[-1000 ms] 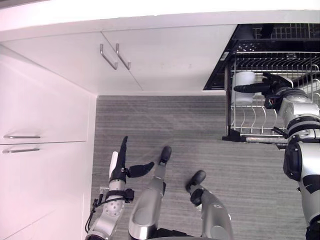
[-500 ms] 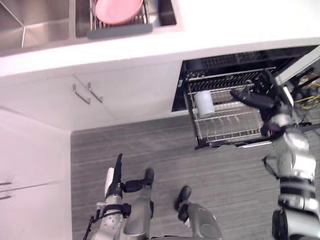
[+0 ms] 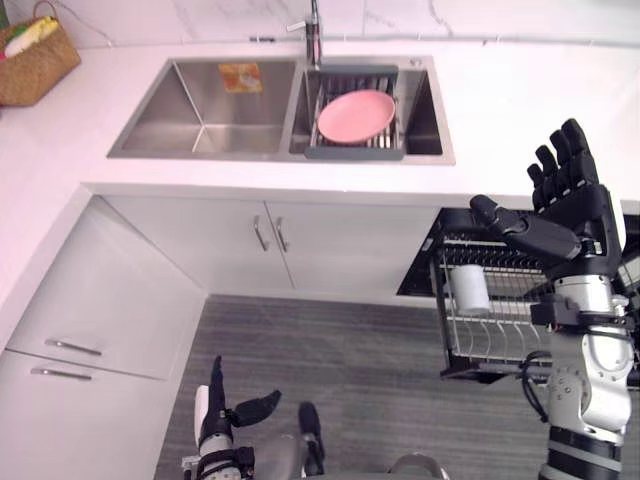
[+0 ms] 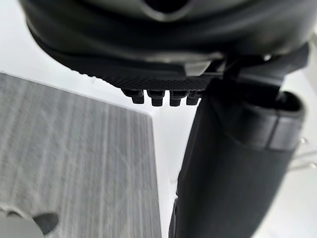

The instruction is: Walk over to the sink, pick up the cup, carry it to the dishwasher, place the cup inside the dishwasher, then close the dishwasher door

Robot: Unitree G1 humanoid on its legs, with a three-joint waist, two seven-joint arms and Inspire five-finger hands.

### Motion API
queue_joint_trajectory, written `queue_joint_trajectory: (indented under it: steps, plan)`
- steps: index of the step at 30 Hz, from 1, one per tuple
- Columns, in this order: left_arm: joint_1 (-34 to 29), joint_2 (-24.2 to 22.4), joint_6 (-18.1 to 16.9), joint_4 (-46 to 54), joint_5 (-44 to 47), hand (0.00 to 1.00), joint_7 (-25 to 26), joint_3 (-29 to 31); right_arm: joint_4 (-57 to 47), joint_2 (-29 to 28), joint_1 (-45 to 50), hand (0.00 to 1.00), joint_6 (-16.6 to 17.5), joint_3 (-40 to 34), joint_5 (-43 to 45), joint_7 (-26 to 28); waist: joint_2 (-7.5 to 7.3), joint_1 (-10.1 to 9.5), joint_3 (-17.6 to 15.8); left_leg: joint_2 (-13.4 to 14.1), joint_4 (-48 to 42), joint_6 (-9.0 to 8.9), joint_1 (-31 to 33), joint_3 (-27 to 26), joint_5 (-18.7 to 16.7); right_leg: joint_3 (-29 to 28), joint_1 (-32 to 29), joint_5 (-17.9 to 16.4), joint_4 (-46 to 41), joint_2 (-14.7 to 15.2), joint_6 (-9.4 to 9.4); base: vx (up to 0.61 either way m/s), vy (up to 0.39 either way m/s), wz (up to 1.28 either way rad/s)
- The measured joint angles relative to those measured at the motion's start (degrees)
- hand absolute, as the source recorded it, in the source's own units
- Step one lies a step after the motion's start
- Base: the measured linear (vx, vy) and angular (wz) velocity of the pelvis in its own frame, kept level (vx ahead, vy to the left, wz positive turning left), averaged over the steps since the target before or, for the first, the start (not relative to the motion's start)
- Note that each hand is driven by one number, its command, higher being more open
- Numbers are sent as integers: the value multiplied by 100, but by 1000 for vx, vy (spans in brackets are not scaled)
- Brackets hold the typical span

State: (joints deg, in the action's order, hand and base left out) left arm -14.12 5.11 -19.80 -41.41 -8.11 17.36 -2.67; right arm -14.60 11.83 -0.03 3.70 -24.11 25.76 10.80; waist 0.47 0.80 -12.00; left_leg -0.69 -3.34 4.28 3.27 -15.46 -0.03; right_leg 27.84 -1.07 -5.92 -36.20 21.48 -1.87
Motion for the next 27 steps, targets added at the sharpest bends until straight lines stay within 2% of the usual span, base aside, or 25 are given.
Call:
queue_joint_trajectory:
  steps: [1,2,3,4,5,6,7,8,9,12,14,15,18,19,21,23,25,27]
  plan:
    - [38,130,24,-100,12,100,-137,-184,-23,-209,173,100,0,16,-4,-6,-40,159,29,20,97,29,-139,170,16,-806,-386,-114,-508,-214,76,173,60,62]
    - [124,202,81,-287,21,100,-308,-318,-53,-321,388,100,-3,17,-18,-66,-78,325,52,50,162,60,-284,389,55,-1430,-452,-416,-420,-659,-130,186,38,76]
    - [175,206,85,-385,24,100,-396,-372,-101,-331,520,100,-3,14,-21,-110,-102,376,76,58,211,17,-361,459,110,-1612,-436,-531,-231,-823,-182,189,6,73]
    - [209,212,110,-442,27,100,-555,-447,-248,-331,733,100,-9,-5,-22,-190,-185,428,149,37,317,-8,-472,526,130,-1760,-409,-639,337,-1030,-188,175,-20,41]
    - [219,234,114,-458,27,100,-749,-469,-381,-329,816,100,-8,-25,-9,-204,-292,446,215,-14,340,-27,-508,543,131,-1734,-444,-625,998,-1120,-157,169,-45,25]
    - [226,263,119,-476,29,100,-865,-470,-442,-329,815,100,-3,-30,4,-195,-347,462,249,-44,345,-46,-510,549,119,-1738,-474,-592,1285,-1146,-131,158,-91,8]
    - [294,311,122,-591,81,100,-1063,-497,-501,-329,796,100,58,-46,70,-172,-455,483,310,-106,336,-90,-516,553,91,-1766,-498,-205,1785,-1170,-57,121,-96,6]
    - [319,353,138,-640,137,100,-1128,-524,-504,-328,787,100,90,-50,147,-167,-520,492,352,-148,323,-116,-524,554,74,-1800,-489,26,1967,-1164,-108,149,-136,7]
    - [382,371,210,-767,156,100,-1193,-546,-503,-307,744,100,109,-97,215,-193,-488,500,379,-97,301,-201,-568,581,12,-1791,-291,44,2209,-1232,-228,125,-136,-1]
    - [395,299,397,-887,277,100,-1286,-543,-532,-277,717,100,110,-213,209,-381,-310,474,514,151,506,-365,-775,486,-49,-1815,122,282,2924,-1562,-117,113,-121,-18]
    - [392,292,454,-918,338,100,-1332,-515,-578,-277,717,100,110,-212,205,-446,-279,477,547,194,570,-392,-840,411,-41,-1861,184,332,3055,-1634,-91,114,-84,-31]
    - [408,262,560,-1054,583,100,-1524,-448,-697,-277,719,100,164,-213,135,-541,-211,507,603,244,660,-428,-896,324,-32,-1965,237,411,3261,-1722,-71,145,-63,-32]
    - [407,243,642,-1097,696,100,-1539,-365,-768,-278,718,100,194,-213,107,-573,-196,542,613,278,679,-468,-969,229,-59,-2031,311,441,3378,-1778,-65,106,-26,-21]
    - [407,238,638,-1112,704,100,-1459,-338,-774,-279,718,100,194,-195,106,-519,-193,529,612,319,558,-497,-1010,173,-176,-2095,402,441,3438,-1812,-64,121,-26,-25]
    - [404,174,634,-1125,881,100,-1347,-180,-827,-279,729,100,206,-124,105,-360,-157,489,589,458,-210,-539,-761,88,-632,-2193,438,414,3419,-1860,-41,68,-32,-28]
    - [350,71,625,-1133,1060,100,-1283,127,-1026,-280,749,100,316,-38,92,-240,-34,498,522,691,-1297,-551,-329,49,-1021,-2241,414,315,3266,-1981,9,1,-59,-13]
    - [318,2,557,-1110,1152,100,-1248,361,-1214,-269,754,100,508,-14,-53,-178,4,481,494,870,-2336,-531,151,-67,-1036,-2244,401,279,3199,-1946,50,-25,-61,-1]
    - [258,-124,483,-1097,1367,100,-1244,674,-1410,-279,754,100,759,-9,-72,-176,180,460,404,1128,-3220,-492,410,21,-1051,-2239,598,132,3217,-2066,193,-46,-42,3]
